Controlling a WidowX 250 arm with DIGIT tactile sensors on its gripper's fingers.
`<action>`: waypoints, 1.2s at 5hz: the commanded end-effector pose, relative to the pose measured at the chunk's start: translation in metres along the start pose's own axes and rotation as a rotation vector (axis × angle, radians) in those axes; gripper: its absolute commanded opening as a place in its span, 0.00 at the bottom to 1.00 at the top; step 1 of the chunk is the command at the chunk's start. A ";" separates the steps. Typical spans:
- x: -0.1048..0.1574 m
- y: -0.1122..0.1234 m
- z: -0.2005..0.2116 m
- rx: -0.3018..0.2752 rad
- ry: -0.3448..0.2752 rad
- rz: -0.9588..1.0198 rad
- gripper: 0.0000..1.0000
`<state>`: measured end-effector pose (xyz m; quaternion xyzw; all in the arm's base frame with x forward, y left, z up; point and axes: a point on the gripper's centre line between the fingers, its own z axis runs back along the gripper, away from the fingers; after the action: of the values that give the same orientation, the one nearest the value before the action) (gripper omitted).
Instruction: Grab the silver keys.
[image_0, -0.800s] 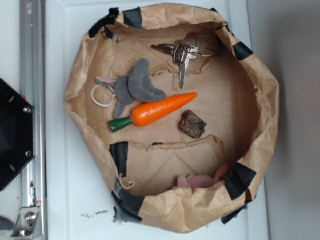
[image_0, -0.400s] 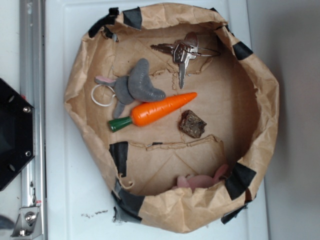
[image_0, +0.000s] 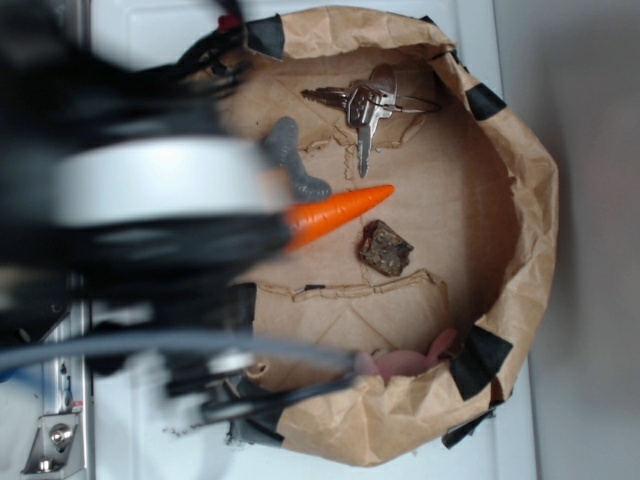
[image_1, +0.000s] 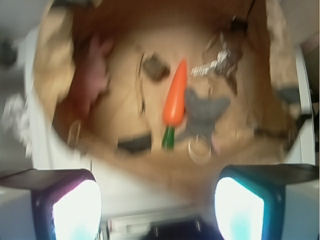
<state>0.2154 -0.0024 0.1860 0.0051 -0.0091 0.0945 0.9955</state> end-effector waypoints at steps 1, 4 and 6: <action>0.061 0.024 -0.018 0.038 -0.102 0.029 1.00; 0.060 0.040 -0.037 0.193 -0.171 -0.113 1.00; 0.060 0.040 -0.037 0.193 -0.171 -0.113 1.00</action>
<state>0.2626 0.0500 0.1351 0.1084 -0.0587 0.0467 0.9913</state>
